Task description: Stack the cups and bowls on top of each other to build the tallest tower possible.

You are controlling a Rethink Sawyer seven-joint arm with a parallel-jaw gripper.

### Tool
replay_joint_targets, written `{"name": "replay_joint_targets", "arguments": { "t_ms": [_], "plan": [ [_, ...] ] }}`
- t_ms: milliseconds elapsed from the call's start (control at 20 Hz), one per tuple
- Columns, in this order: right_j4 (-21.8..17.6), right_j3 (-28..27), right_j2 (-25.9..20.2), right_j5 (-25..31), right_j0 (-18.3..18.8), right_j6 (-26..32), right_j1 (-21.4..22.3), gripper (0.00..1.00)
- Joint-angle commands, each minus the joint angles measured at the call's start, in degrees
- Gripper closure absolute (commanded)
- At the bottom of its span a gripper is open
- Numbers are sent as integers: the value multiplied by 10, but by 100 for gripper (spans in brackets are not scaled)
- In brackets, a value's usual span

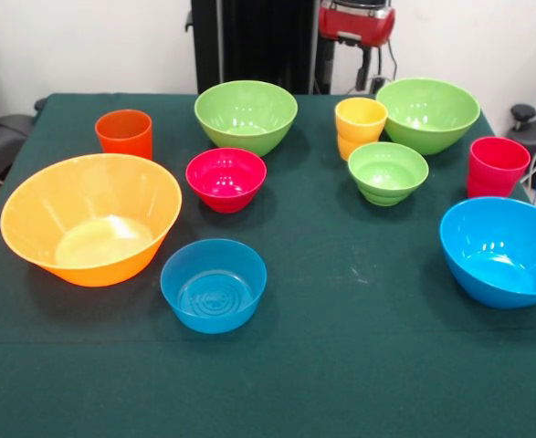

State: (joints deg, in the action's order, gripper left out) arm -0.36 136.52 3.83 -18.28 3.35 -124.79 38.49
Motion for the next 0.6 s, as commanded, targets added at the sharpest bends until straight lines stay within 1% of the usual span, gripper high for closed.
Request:
{"name": "replay_joint_targets", "arguments": {
  "t_ms": [50,300,600],
  "plan": [
    [-38,-64,-40,6,21,-45,-34,0],
    [-47,-68,-49,-6,29,-57,-41,0],
    [-50,-72,-50,-27,24,-68,-49,0]
  ]
}}
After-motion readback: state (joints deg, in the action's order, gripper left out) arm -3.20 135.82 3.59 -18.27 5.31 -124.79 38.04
